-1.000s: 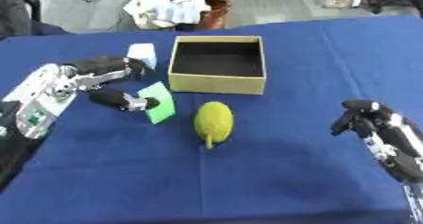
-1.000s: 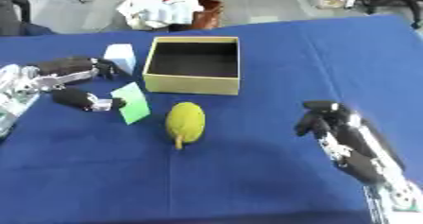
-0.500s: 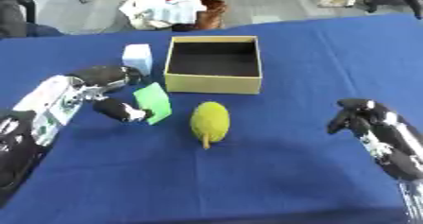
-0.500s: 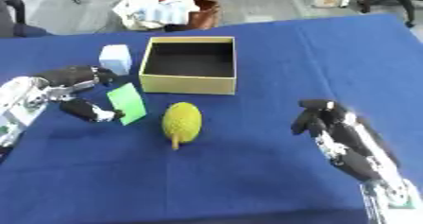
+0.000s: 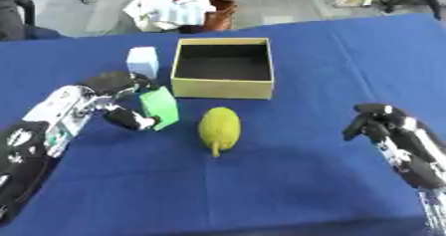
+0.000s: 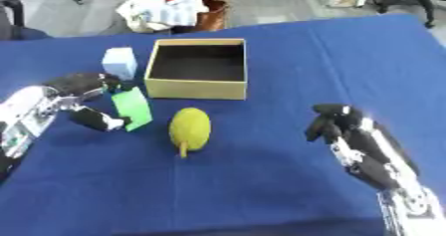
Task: Pick up objects on the table and place them in the box.
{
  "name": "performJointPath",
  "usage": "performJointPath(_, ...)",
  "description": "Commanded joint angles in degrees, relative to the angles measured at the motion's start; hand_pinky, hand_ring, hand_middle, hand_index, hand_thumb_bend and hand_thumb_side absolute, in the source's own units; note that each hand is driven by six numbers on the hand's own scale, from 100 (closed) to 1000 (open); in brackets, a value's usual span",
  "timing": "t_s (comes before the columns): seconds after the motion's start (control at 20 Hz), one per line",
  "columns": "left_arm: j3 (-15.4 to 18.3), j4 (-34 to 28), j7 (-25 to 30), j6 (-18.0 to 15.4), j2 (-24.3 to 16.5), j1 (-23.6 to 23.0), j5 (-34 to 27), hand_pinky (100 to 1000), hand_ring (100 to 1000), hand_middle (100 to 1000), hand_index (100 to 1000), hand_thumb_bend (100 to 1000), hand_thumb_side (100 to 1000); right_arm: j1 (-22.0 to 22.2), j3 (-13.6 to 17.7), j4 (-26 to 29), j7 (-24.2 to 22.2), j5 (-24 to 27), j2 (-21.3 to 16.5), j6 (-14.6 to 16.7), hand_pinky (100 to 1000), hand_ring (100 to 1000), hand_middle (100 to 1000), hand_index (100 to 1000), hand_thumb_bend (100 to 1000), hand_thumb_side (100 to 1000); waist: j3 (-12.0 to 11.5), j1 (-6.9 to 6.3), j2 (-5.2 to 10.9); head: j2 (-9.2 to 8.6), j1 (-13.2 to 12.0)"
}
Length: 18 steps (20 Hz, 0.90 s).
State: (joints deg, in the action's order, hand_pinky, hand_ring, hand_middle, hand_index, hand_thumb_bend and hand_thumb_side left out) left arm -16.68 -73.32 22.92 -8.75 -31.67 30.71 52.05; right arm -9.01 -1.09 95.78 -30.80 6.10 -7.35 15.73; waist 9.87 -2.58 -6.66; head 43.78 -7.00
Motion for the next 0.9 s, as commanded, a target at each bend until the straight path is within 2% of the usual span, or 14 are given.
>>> performJointPath(0.05, -0.02, 0.35, -0.92, 0.19, -0.21, 0.67, 0.30, 753, 710, 726, 839, 311, 553, -0.50, 0.12, 1.06, -0.03, -0.09, -0.70, 0.10, 568, 593, 546, 778, 100, 456, 0.10, -0.51, 1.48, -0.31, 0.04)
performJointPath(0.1, 0.02, 0.25, -1.30, 0.28, -0.14, 0.57, 0.02, 736, 670, 672, 805, 275, 463, -0.51, 0.13, 1.06, -0.02, -0.09, -0.69, 0.09, 568, 593, 546, 778, 100, 456, 0.12, -0.51, 1.48, -0.31, 0.06)
performJointPath(0.15, 0.06, 0.03, -1.63, 0.39, -0.15, 0.44, -0.38, 733, 664, 664, 801, 271, 452, -0.52, 0.14, 1.07, -0.01, -0.09, -0.68, 0.09, 568, 593, 546, 778, 100, 456, 0.12, -0.52, 1.47, -0.33, 0.08)
performJointPath(0.2, 0.19, -0.38, -1.96, 0.53, -0.25, 0.30, -0.98, 712, 619, 607, 772, 236, 358, -0.52, 0.15, 1.08, -0.01, -0.09, -0.68, 0.08, 568, 593, 546, 778, 100, 456, 0.12, -0.52, 1.47, -0.34, 0.11)
performJointPath(0.25, 0.40, -1.04, -2.31, 0.75, -0.44, 0.15, -1.78, 696, 587, 567, 749, 197, 314, -0.52, 0.15, 1.08, -0.01, -0.10, -0.68, 0.08, 568, 593, 546, 778, 100, 456, 0.11, -0.53, 1.46, -0.36, 0.15)
performJointPath(0.4, 1.50, -4.31, -3.34, 1.85, -1.51, -0.10, -5.20, 671, 544, 510, 715, 100, 278, -0.51, 0.15, 1.08, 0.00, -0.09, -0.69, 0.07, 568, 593, 546, 778, 100, 456, 0.04, -0.55, 1.47, -0.39, 0.35)
performJointPath(0.6, 3.10, -10.65, -3.24, 3.57, -3.20, 1.17, -11.80, 665, 527, 487, 709, 100, 254, -0.49, 0.13, 1.07, -0.02, -0.09, -0.73, 0.08, 568, 593, 546, 778, 100, 456, 0.01, -0.56, 1.54, -0.46, 0.55)
performJointPath(0.75, 4.32, -13.67, -2.37, 5.20, -2.81, 4.56, -15.27, 671, 528, 489, 714, 100, 247, -0.39, 0.01, 1.02, -0.12, -0.06, -0.73, 0.07, 568, 593, 546, 778, 100, 455, 0.06, -0.53, 1.64, -0.52, 0.60)
performJointPath(0.9, 3.72, -11.05, -0.67, 6.22, -0.79, 9.39, -16.57, 675, 538, 499, 724, 100, 247, -0.43, -0.15, 1.00, -0.31, 0.01, -0.56, 0.07, 568, 593, 546, 778, 100, 456, 0.54, -0.43, 1.70, -0.74, 0.41)
